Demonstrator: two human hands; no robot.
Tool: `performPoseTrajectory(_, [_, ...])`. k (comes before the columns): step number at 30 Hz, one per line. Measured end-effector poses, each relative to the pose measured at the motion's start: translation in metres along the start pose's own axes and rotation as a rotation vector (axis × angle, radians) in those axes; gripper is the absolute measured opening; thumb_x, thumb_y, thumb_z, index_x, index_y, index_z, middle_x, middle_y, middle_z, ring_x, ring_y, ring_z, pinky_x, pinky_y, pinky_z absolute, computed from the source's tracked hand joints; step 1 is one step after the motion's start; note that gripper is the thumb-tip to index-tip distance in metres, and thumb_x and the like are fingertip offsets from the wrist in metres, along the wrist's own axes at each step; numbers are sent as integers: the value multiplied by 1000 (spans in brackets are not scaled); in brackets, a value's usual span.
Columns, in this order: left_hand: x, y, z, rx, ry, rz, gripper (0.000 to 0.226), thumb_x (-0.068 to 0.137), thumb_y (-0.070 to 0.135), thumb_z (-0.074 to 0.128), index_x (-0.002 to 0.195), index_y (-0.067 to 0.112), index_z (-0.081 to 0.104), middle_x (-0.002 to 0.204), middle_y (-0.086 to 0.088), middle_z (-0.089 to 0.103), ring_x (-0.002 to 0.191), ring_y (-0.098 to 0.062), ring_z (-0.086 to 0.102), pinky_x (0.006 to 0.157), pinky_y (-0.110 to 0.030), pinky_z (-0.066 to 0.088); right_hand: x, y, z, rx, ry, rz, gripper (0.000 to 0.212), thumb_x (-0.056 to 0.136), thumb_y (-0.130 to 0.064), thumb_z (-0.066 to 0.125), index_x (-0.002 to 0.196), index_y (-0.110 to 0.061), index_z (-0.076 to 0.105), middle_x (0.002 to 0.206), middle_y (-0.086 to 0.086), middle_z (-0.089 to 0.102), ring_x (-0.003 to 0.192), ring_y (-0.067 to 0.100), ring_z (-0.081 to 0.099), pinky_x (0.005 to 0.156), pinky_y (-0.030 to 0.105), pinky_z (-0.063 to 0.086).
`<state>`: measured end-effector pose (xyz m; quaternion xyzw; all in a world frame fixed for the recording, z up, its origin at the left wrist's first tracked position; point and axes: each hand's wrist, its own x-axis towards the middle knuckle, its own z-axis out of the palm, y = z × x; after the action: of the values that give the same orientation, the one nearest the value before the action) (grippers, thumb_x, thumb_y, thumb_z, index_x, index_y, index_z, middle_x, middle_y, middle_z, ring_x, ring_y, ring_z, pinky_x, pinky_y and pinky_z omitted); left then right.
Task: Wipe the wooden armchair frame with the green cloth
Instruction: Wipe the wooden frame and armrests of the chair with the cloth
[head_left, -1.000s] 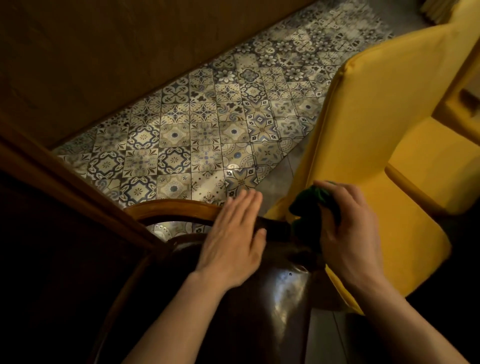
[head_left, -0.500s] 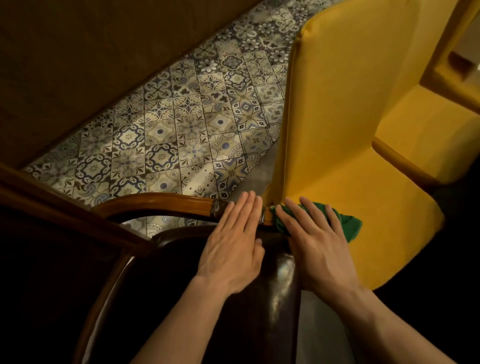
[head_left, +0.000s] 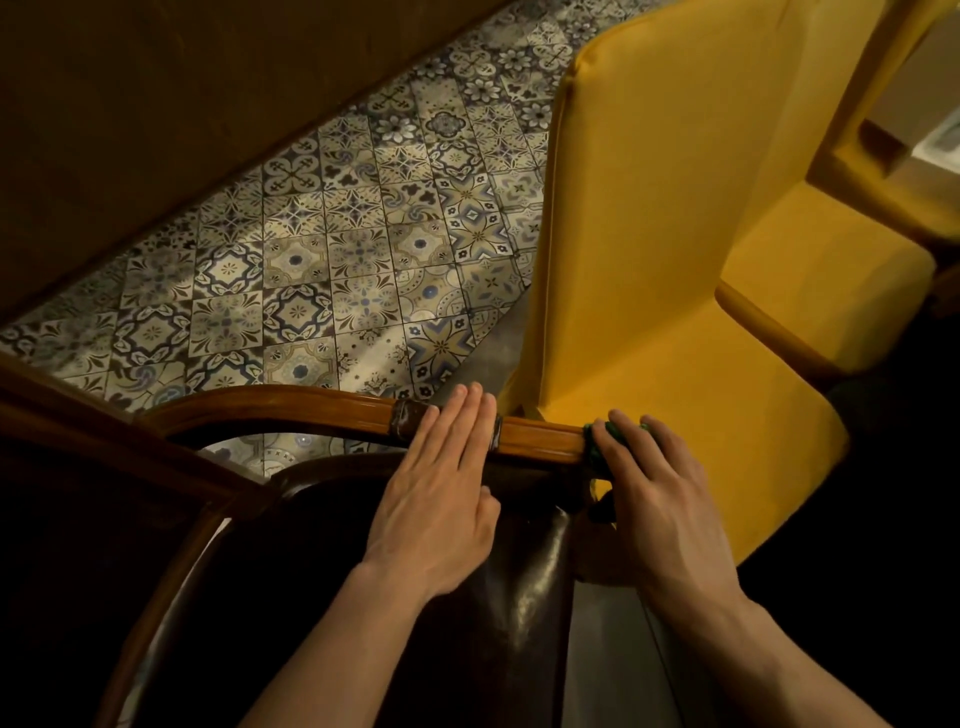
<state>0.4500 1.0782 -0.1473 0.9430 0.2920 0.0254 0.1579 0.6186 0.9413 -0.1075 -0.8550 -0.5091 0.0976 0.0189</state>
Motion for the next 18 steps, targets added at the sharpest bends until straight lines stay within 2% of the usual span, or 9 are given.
performPoseTrajectory(4, [0, 0, 1, -18, 6, -4, 83, 89, 32, 27, 159, 12, -13, 169, -5, -18, 153, -14, -23, 126, -40, -3, 5, -18, 3, -132, 58, -6, 69, 86, -23, 75, 147, -11, 46, 153, 15, 47, 140, 42, 42, 103, 56, 43])
performPoseTrajectory(7, [1, 1, -1, -28, -5, 11, 85, 85, 34, 23, 159, 11, -11, 169, -6, -17, 153, -15, -23, 126, -40, -1, 13, -51, 8, -144, 101, -111, 53, 94, -18, 52, 146, -7, 47, 150, 17, 50, 138, 41, 45, 101, 57, 45])
performPoseTrajectory(9, [2, -1, -4, -29, -18, 19, 84, 84, 36, 16, 159, 10, -10, 168, -6, -18, 152, -14, -24, 126, -39, -1, 18, -76, 11, -112, 98, -132, 56, 93, -20, 34, 145, -6, 48, 150, 17, 50, 139, 40, 45, 104, 57, 45])
performPoseTrajectory(11, [1, -4, -8, -16, -40, 24, 83, 85, 37, 12, 159, 10, -11, 168, -6, -20, 151, -14, -27, 126, -38, -3, 20, -90, 12, -96, 87, -107, 58, 93, -21, 28, 146, -5, 47, 151, 18, 49, 141, 39, 43, 106, 57, 44])
performPoseTrajectory(13, [1, -7, -11, 4, -59, 33, 83, 85, 34, 16, 158, 10, -14, 167, -6, -23, 150, -14, -29, 126, -38, -5, 20, -89, 13, -93, 86, -116, 59, 92, -20, 28, 146, -5, 47, 151, 18, 48, 142, 38, 42, 106, 58, 44])
performPoseTrajectory(15, [0, -8, -12, 29, -59, 40, 85, 89, 27, 30, 158, 10, -16, 166, -6, -25, 150, -15, -30, 125, -38, -5, 20, -83, 12, -104, 81, -152, 57, 92, -18, 33, 146, -5, 46, 152, 18, 48, 142, 38, 42, 105, 58, 44])
performPoseTrajectory(18, [0, -7, -13, 47, -60, 12, 92, 90, 23, 44, 158, 10, -17, 166, -6, -26, 149, -15, -31, 125, -37, -7, 22, -79, 11, -110, 72, -183, 55, 90, -9, 54, 145, -5, 48, 150, 18, 49, 140, 38, 44, 104, 58, 46])
